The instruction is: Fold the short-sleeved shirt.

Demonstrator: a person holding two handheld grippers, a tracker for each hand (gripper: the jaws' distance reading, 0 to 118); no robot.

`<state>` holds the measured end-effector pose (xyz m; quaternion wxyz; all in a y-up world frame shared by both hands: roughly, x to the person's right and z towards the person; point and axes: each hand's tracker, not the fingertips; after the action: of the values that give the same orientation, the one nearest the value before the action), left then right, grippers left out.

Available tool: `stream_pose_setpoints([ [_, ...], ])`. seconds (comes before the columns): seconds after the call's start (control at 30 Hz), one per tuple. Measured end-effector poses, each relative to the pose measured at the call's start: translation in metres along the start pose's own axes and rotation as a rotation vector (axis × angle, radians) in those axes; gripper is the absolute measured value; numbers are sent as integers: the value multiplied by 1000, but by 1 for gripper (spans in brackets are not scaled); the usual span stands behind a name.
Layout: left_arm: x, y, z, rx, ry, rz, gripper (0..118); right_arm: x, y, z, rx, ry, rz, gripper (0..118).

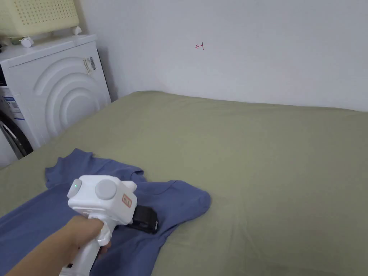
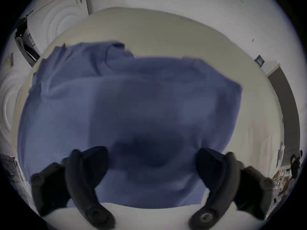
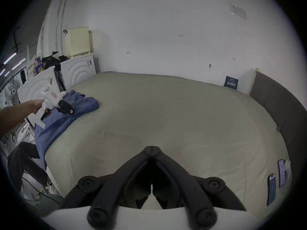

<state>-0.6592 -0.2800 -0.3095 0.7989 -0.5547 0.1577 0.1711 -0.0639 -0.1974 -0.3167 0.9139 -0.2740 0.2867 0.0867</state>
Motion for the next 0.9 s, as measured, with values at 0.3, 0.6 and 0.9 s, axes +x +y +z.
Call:
stream_pose_setpoints([
  [0.3,-12,27,39,143,14,4,0,-11,-7,15,0,42,-38,2],
  [0.6,152,53,121,305,-121,-270,0,-4,-4,62,45,59,-52,2],
  [0.9,453,35,115,255,-566,-653,0,42,-9,140,80,-89,-114,2],
])
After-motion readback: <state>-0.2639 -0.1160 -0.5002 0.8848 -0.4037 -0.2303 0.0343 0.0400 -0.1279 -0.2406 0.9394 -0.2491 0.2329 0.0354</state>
